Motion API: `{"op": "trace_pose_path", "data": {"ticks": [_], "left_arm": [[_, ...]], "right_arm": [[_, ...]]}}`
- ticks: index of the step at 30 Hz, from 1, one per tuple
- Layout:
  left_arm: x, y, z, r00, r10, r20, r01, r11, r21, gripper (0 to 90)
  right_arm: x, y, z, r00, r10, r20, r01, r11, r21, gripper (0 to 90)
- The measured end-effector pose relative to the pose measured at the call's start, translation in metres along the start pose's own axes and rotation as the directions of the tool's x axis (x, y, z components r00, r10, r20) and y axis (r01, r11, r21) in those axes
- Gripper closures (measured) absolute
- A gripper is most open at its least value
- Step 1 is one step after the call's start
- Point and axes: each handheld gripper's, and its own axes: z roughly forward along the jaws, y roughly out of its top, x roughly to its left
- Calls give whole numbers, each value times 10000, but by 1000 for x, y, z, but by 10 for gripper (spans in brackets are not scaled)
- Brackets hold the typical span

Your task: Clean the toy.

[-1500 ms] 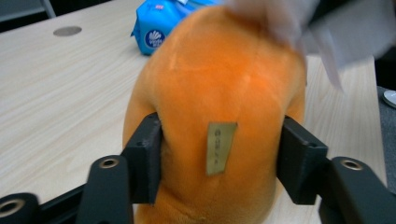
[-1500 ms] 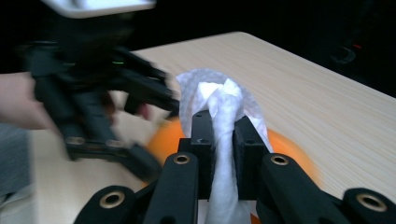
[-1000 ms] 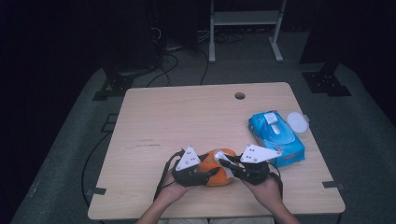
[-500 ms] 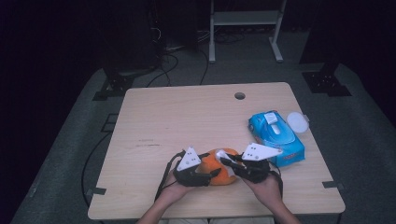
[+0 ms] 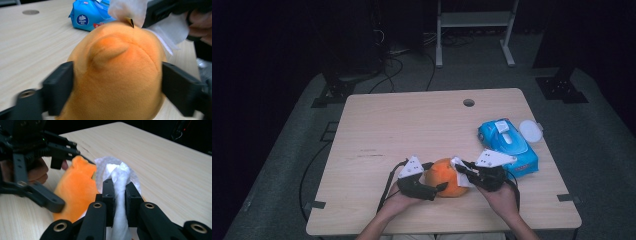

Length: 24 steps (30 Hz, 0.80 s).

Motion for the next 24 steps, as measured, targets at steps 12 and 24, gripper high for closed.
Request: {"op": "trace_pose_path", "data": {"ticks": [12, 24], "left_arm": [[-23, 20, -13, 9947, 839, -597, -844, 9964, -74, 439], [1, 7, -7, 9990, -383, -249, 376, 9989, -271, 51]], "right_arm": [[14, 11, -7, 9978, -503, -427, 474, 9966, -681, 808], [-5, -4, -5, 9961, 561, -682, -578, 9981, -233, 809]]}}
